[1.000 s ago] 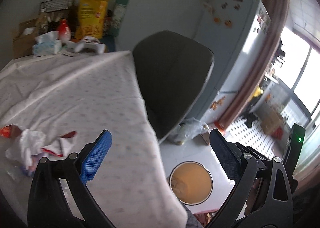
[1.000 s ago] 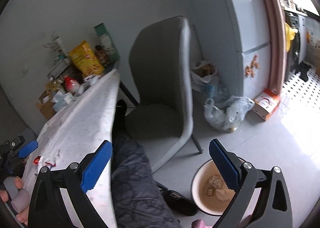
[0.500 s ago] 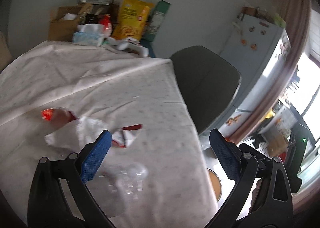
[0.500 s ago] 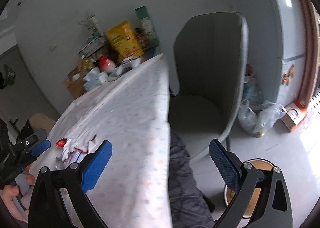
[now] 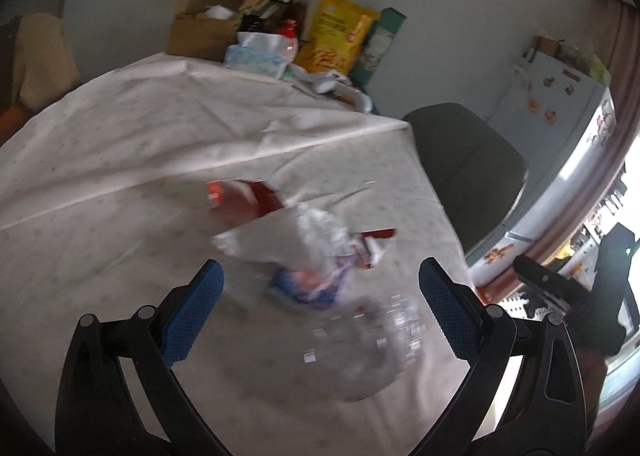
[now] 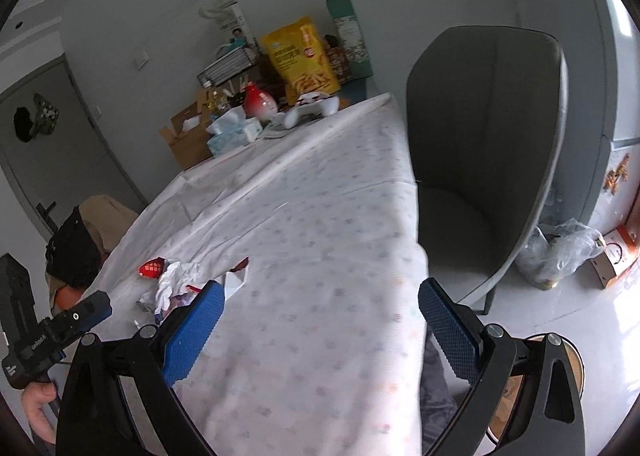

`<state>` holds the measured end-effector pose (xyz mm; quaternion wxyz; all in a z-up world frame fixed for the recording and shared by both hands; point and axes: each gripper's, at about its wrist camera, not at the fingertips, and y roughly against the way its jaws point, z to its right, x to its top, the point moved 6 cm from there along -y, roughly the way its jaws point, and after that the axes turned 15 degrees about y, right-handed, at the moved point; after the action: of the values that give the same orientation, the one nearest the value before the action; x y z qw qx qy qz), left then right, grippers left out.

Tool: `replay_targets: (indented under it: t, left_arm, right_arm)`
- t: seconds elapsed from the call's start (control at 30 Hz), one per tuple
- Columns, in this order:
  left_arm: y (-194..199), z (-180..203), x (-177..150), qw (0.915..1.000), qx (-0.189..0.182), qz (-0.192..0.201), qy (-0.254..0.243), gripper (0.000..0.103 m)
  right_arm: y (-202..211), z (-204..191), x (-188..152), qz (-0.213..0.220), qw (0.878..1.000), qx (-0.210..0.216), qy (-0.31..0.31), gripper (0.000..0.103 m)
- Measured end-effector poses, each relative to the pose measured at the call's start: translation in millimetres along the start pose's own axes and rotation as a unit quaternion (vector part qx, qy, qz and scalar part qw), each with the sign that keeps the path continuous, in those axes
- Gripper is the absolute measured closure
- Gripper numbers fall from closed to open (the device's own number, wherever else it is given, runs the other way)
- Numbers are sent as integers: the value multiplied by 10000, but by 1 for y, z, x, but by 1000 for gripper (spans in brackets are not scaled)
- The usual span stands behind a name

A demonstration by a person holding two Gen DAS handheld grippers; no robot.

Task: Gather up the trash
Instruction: 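Move both tools back toward the remaining bottle and wrappers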

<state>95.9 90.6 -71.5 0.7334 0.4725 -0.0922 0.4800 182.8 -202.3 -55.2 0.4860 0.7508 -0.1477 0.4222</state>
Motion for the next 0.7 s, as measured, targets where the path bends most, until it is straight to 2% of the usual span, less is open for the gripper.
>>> replay_targets:
  t: [0.13,0.3,0.7]
  left_arm:
    - [3,-26,-1,9998,161,-15,109,6]
    - [-2,-39,-7,9994,336,-105,-12,6]
    - [-35,-51,-5,9947,819,-501,-368,27]
  right_arm:
    - [-9,-11,2,-101,9999,48,102,8]
    - [-15,-22,3,-145,9996,93,241,8]
    - [-35,-32,2,-306,9984,220,415,9]
